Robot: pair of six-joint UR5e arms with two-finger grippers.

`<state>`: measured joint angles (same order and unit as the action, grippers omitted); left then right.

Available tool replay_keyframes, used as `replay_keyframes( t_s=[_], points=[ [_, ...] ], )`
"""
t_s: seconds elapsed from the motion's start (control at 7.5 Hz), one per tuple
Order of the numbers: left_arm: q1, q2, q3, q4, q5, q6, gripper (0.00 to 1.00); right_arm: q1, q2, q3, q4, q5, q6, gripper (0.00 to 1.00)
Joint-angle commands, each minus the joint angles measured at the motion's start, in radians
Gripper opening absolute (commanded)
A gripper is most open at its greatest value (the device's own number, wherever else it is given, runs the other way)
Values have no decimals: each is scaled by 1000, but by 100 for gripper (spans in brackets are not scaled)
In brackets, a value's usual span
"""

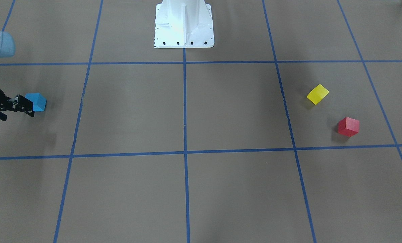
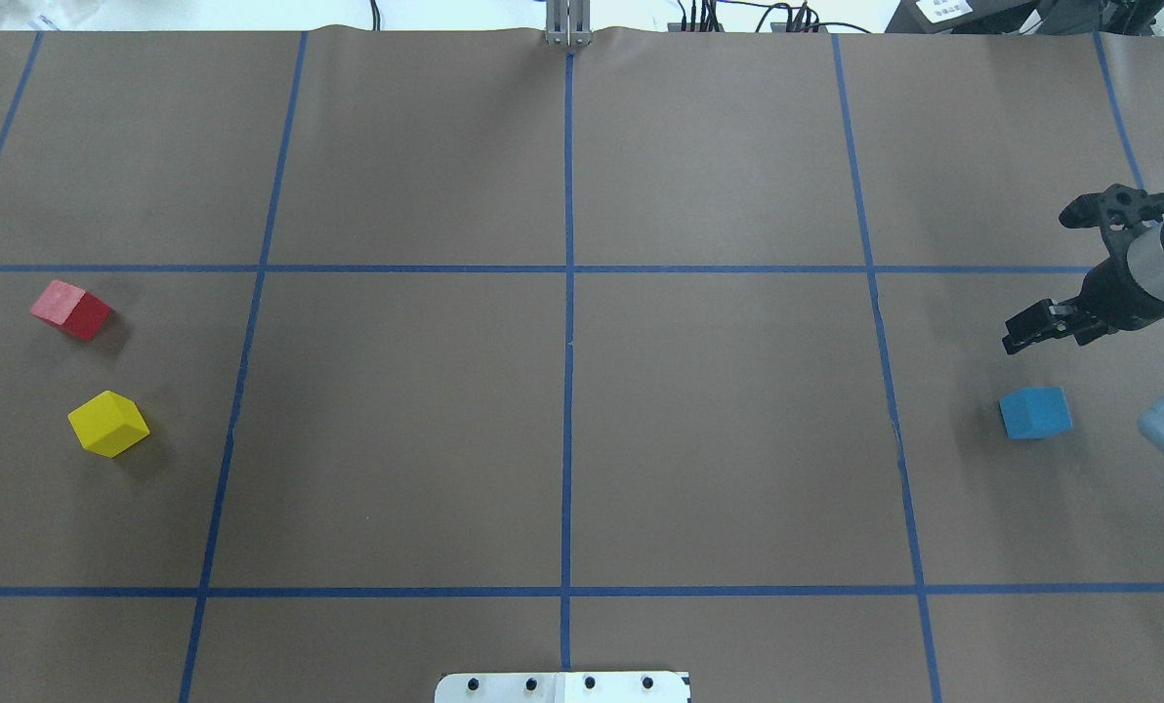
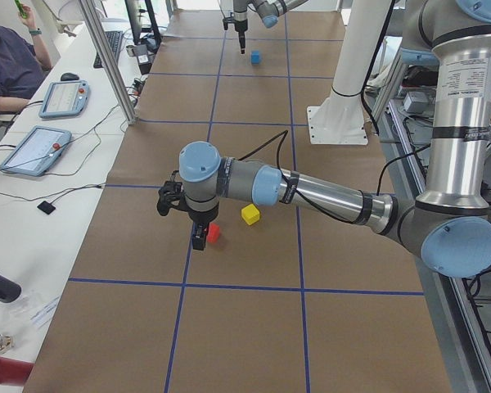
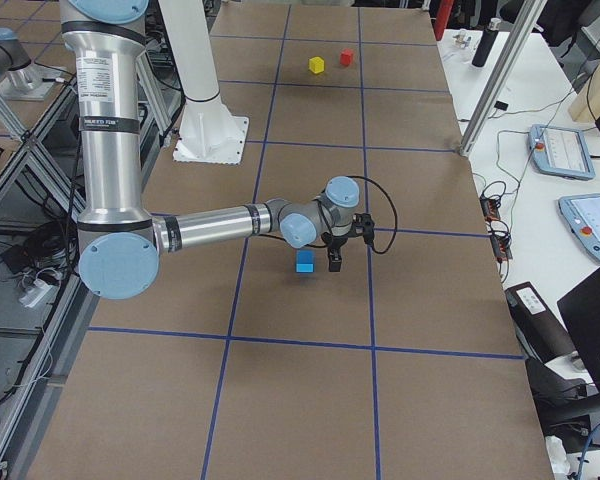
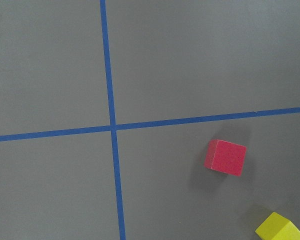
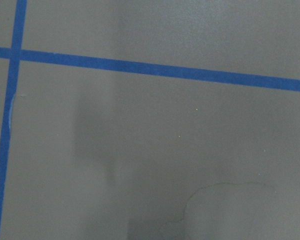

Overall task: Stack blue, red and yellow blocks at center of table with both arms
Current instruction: 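Move the right gripper down over the blue cube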

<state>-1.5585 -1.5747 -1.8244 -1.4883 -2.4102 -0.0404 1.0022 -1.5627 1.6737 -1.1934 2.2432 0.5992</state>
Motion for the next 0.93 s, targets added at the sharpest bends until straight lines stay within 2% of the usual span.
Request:
replay_keyframes(
  t_s=[0.0, 0.8],
  points=[
    [0, -1, -3, -1, -1, -10, 100, -33, -2, -8, -2, -7, -1, 99],
    [0, -1, -6, -1, -1, -9, 100, -80, -71, 13, -6, -4, -1, 99]
  ],
)
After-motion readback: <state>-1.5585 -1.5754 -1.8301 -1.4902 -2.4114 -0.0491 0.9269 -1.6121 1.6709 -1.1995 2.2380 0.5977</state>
